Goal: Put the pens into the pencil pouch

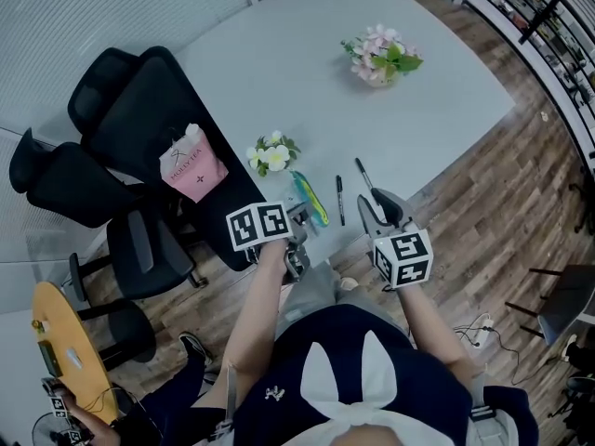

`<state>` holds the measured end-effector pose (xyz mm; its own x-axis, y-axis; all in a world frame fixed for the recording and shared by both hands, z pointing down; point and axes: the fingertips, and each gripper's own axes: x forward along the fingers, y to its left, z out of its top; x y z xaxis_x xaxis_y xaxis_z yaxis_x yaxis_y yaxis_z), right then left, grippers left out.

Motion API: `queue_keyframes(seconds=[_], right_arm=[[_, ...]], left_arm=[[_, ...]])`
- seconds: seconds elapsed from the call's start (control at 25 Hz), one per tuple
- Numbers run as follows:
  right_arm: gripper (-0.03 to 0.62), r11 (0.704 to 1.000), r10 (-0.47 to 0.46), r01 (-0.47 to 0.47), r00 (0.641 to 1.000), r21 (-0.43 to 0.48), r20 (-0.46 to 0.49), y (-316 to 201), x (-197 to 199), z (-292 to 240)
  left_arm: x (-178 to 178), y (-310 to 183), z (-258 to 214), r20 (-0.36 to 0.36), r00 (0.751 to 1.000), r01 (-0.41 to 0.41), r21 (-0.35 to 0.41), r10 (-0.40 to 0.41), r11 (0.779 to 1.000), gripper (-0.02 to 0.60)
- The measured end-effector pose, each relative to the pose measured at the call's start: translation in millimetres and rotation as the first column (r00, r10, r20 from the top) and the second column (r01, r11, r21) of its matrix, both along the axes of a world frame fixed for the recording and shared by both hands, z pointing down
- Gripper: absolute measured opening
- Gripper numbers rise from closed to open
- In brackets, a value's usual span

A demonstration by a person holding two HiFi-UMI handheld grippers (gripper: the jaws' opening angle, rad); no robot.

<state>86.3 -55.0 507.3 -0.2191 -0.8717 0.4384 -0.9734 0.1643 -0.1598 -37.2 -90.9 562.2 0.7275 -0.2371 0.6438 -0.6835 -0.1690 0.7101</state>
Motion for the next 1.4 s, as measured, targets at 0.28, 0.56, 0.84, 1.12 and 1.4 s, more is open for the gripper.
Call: queue_keyframes(seconds=[0.28, 0.56, 0.84, 1.12, 1.4], right_arm=[[0.120, 1.000, -0.009, 0.009, 1.000, 0.007, -0.006, 3, 0, -4], [0.123, 1.000, 0.009, -0.008, 1.000, 0.015, -0.017, 1, 12, -7], [0.129, 1.000, 0.018, -0.018, 1.000, 0.004, -0.012, -7, 15, -2], [0.132, 0.999, 0.003, -0.003, 1.000, -0.038, 0.004, -21, 4, 18], [0.135, 0.995, -0.026, 0.026, 1.000, -0.097, -0.001, -48, -9, 47]], left_arm=[[4, 4, -33, -0.061, 0.997, -0.034, 0.093, 0.040, 0.995, 0.044], [2, 6, -61, -0.149, 0.983, -0.065, 0.243, 0.103, 0.968, 0.044], [-6, 9, -52, -0.117, 0.984, -0.100, 0.276, 0.137, 0.956, 0.044], [-14, 6, -47, -0.113, 0.983, -0.113, 0.259, 0.146, 0.959, 0.044], [-20, -3, -41, -0.112, 0.980, -0.131, 0.247, 0.162, 0.960, 0.044]])
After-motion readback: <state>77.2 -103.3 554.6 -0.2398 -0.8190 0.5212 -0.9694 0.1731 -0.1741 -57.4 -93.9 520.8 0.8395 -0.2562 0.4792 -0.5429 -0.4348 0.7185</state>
